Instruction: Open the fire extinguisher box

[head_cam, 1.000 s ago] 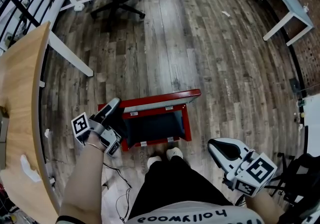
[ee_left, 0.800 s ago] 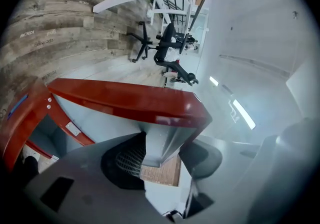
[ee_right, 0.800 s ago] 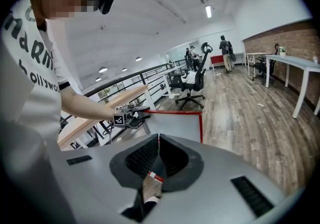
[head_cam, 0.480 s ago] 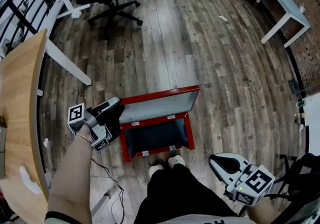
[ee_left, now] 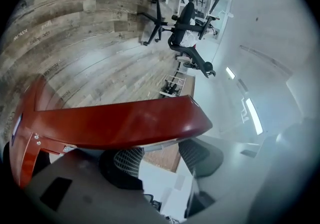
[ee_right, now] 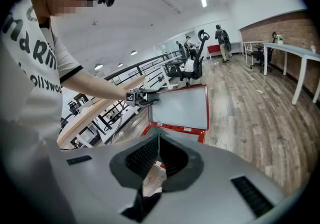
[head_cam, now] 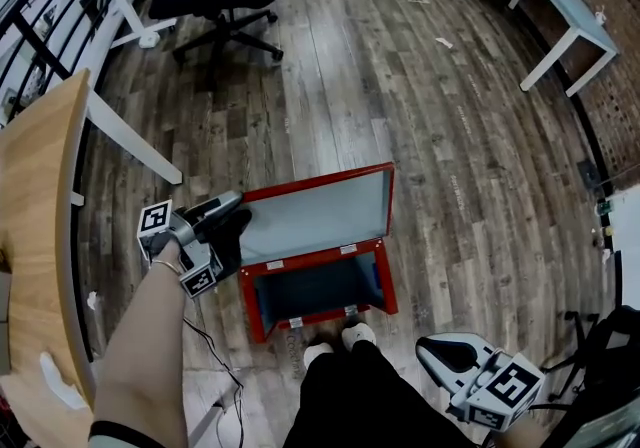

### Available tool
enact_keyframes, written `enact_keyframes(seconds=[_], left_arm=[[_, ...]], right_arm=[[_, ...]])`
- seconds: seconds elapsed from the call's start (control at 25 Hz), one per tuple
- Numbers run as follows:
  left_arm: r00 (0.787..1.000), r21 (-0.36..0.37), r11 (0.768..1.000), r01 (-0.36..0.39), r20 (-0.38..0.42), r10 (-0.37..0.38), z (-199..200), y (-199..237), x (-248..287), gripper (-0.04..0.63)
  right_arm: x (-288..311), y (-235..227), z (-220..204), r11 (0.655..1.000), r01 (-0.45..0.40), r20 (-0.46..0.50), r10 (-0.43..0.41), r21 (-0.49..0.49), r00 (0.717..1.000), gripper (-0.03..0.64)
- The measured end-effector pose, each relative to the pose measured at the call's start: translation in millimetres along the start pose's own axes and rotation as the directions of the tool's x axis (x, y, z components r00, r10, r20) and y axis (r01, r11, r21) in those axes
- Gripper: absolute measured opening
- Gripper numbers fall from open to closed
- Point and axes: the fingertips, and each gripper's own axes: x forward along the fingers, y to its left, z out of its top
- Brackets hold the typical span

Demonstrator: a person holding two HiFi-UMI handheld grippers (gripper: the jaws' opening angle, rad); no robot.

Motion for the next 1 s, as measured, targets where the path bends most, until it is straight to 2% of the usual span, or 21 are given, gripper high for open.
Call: enact_keyframes(seconds=[0.16, 0.24, 0.28, 0.36, 0.48, 0.68, 1.0], left_arm=[[0.999, -0.005, 1.000, 0.008, 0.032, -0.008, 12.0, 4.5, 1.4, 0.199], [0.999, 0.023, 1.000, -0.010, 0.038, 0.009, 15.9, 7.9, 5.7, 0.193], [0.999, 0.046, 0.999, -0.026, 0.026, 0.025, 15.1, 11.3, 9.0, 0.148], [0.999, 0.067, 0.997, -0.037, 0.001, 0.037, 10.8, 17.8, 16.5, 0.139], [1.000, 0.046, 0.999, -0.005, 0.023, 0.004, 13.3, 23.9, 23.3, 0.136], [1.000, 0.036, 0.999, -0.018, 0.019, 0.018, 8.7, 37.3, 27.0, 0.133], [1.000, 0.055, 0.998, -0.008, 0.017, 0.007, 6.8, 30.6, 29.9, 0.133]], right_arm=[[1.8, -0.5, -8.7, 1.000, 0.010, -0.009, -0.010, 0.009, 1.000, 0.012], [1.3, -2.5, -10.2, 1.000, 0.016, -0.010, -0.016, 0.012, 1.000, 0.012], [0.8, -3.6, -11.1, 1.000, 0.019, -0.011, -0.019, 0.013, 1.000, 0.012], [0.3, -5.8, -14.4, 1.000, 0.024, -0.017, -0.024, 0.014, 1.000, 0.012], [0.2, -9.6, -19.4, 0.999, 0.030, -0.023, -0.029, 0.017, 0.999, 0.012], [0.1, -10.0, -17.5, 0.999, 0.021, 0.010, -0.021, 0.032, 1.000, 0.012], [-5.1, -12.2, -28.9, 0.999, 0.039, -0.031, -0.039, 0.002, 0.999, 0.012]])
